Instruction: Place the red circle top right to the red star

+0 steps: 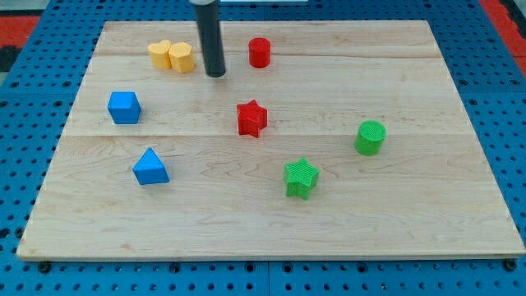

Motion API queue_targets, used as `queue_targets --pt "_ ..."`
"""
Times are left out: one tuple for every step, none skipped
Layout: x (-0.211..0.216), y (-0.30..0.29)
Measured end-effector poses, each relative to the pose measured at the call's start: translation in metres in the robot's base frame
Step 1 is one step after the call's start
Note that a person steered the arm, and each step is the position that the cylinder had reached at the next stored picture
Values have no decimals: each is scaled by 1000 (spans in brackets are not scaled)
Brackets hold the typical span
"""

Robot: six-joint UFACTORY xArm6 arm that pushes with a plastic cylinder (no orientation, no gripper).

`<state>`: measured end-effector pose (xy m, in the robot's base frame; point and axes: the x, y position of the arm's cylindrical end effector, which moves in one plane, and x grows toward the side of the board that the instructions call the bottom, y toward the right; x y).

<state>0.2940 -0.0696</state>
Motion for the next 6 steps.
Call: queue_targets --pt "-39 -4" --pt "-44 78" --pt "-32 104" --pt "-21 137" --pt "10 132" --pt "8 121"
